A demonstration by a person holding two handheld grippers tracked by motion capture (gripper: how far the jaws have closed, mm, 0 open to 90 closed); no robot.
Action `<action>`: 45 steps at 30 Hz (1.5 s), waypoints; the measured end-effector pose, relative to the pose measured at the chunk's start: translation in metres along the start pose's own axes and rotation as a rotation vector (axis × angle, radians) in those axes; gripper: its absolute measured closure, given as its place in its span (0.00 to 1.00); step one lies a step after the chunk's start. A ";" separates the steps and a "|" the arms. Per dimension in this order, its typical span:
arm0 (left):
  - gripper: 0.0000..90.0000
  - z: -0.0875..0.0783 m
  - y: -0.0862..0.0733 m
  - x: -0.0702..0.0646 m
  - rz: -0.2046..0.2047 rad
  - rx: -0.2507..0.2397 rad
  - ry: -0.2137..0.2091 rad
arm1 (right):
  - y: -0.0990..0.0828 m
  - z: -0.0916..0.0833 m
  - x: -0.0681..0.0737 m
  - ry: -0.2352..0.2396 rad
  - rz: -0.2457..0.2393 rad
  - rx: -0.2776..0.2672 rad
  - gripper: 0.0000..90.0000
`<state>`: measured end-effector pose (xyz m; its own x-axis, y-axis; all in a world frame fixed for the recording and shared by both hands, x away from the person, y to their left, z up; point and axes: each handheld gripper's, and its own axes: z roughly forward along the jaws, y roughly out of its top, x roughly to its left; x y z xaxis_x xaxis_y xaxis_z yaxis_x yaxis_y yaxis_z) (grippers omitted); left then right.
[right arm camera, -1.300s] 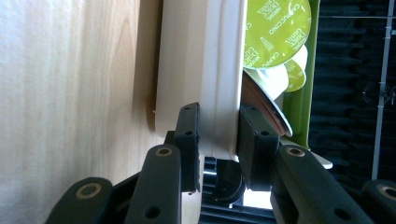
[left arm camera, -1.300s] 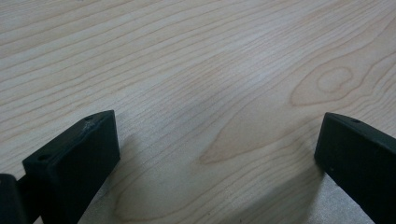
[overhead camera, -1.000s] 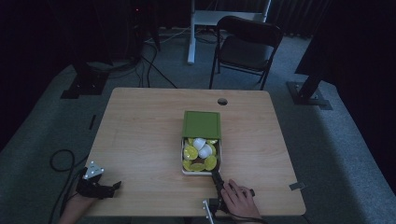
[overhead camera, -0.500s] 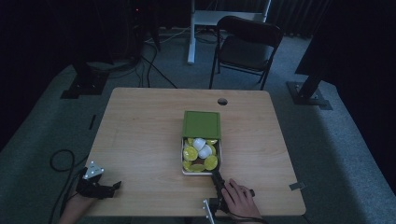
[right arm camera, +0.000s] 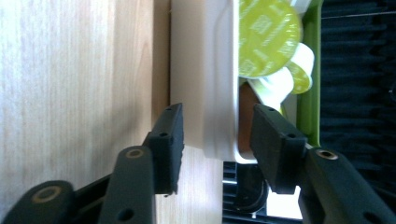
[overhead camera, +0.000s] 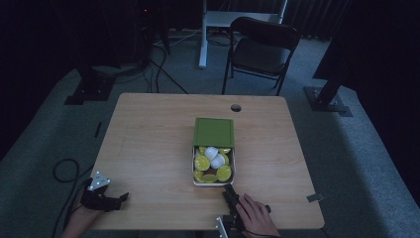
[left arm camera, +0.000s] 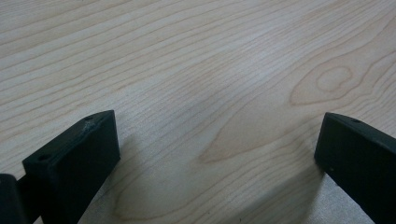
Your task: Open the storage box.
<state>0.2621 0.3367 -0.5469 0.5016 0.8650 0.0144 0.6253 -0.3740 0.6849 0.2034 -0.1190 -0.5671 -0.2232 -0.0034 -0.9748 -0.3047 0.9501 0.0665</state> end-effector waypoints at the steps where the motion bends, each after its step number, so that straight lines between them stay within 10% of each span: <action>1: 0.00 0.000 0.000 0.000 0.000 -0.001 0.000 | -0.001 -0.004 -0.004 0.001 0.037 -0.014 0.57; 25: 0.00 0.000 0.000 0.000 0.000 0.000 0.000 | -0.016 -0.001 -0.082 -0.033 0.579 -0.071 0.45; 36: 0.00 0.000 0.000 0.000 0.000 0.000 0.000 | -0.028 0.009 -0.104 0.171 0.932 -0.071 0.24; 45: 0.00 0.000 0.000 0.000 0.000 0.000 0.000 | -0.041 0.026 -0.120 0.232 1.091 -0.098 0.23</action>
<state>0.2621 0.3367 -0.5469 0.5016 0.8650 0.0142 0.6251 -0.3738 0.6852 0.2664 -0.1496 -0.4586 -0.5792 0.7490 -0.3218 0.0905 0.4514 0.8877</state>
